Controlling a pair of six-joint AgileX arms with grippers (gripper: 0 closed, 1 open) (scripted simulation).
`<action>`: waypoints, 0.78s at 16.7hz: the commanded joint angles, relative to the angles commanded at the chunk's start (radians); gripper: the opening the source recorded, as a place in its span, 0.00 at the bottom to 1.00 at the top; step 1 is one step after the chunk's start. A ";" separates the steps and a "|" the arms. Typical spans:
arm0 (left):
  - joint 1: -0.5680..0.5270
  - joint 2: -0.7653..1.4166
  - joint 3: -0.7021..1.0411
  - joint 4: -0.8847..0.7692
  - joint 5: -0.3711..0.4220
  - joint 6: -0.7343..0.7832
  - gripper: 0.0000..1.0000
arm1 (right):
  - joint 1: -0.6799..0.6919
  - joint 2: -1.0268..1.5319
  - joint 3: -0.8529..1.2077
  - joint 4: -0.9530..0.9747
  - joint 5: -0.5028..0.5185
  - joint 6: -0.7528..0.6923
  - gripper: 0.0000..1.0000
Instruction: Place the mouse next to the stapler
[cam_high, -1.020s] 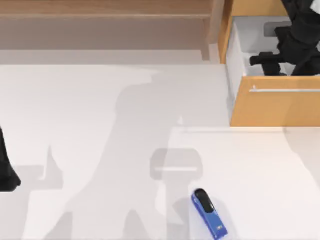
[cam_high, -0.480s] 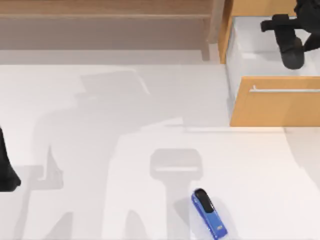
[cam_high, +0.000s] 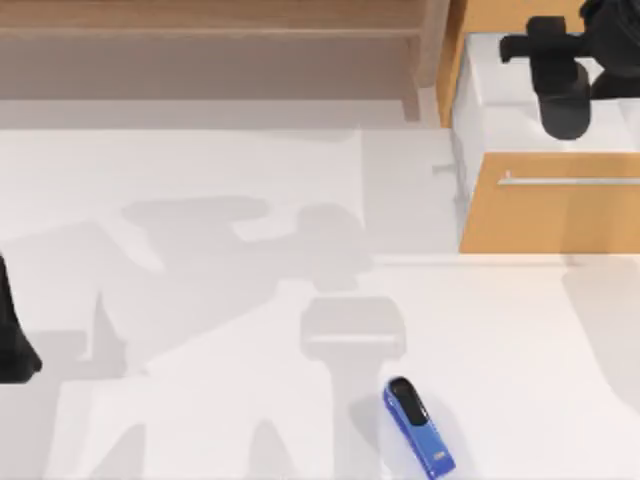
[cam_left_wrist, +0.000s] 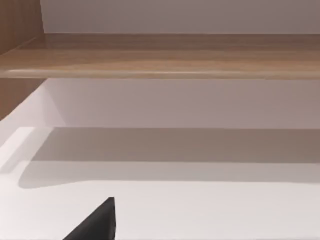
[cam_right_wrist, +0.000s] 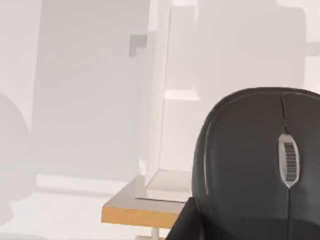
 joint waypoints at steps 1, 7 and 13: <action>0.000 0.000 0.000 0.000 0.000 0.000 1.00 | 0.022 -0.036 -0.051 0.013 0.002 0.023 0.00; 0.000 0.000 0.000 0.000 0.000 0.000 1.00 | 0.152 -0.200 -0.376 0.081 0.013 0.176 0.00; 0.000 0.000 0.000 0.000 0.000 0.000 1.00 | 0.277 -0.274 -0.668 0.141 0.019 0.317 0.00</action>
